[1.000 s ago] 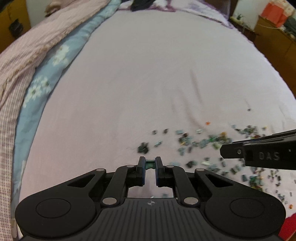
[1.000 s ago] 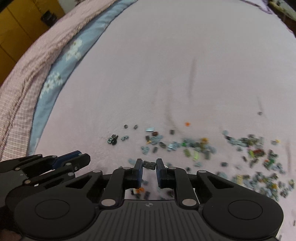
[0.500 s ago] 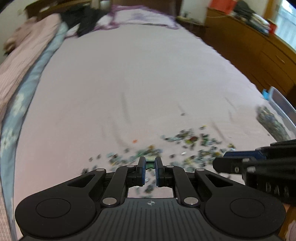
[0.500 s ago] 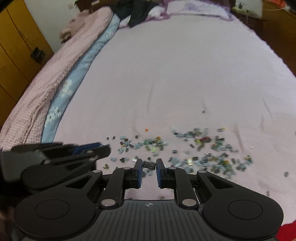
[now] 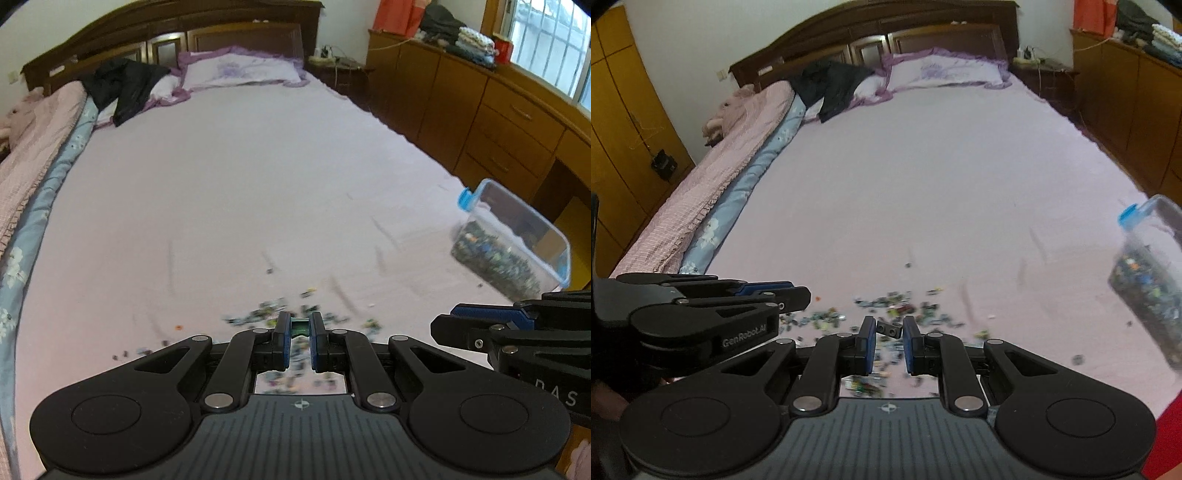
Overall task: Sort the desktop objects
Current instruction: 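Carry both held bricks over to the clear plastic box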
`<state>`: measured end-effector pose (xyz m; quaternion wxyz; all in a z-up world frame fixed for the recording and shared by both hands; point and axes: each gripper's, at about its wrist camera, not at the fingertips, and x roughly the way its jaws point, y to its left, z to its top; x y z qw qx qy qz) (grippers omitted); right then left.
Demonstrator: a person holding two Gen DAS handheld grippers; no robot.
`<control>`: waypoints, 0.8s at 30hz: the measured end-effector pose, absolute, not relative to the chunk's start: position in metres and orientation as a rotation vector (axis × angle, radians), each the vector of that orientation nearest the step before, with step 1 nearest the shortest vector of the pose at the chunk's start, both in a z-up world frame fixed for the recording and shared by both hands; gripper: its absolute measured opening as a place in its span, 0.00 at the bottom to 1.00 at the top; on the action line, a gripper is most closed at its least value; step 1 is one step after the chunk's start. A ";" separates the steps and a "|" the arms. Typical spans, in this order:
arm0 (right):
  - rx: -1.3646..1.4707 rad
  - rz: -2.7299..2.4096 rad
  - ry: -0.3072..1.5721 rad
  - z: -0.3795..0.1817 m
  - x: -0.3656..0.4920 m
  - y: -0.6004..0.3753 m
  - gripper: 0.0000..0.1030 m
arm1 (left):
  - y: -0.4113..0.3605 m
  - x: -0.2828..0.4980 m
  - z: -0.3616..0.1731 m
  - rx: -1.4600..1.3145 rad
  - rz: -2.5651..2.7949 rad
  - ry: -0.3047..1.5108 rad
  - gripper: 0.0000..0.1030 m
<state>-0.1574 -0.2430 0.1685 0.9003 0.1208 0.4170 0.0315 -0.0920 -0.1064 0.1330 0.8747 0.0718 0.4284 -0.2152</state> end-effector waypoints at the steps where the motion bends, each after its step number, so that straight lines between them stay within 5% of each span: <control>1: 0.245 0.072 0.855 0.171 -0.164 -0.254 0.16 | -0.117 -0.098 0.135 0.148 -0.449 0.890 0.12; 24: 0.234 -0.067 0.807 0.193 -0.233 -0.450 0.16 | -0.291 -0.142 0.170 0.184 -0.562 0.807 0.12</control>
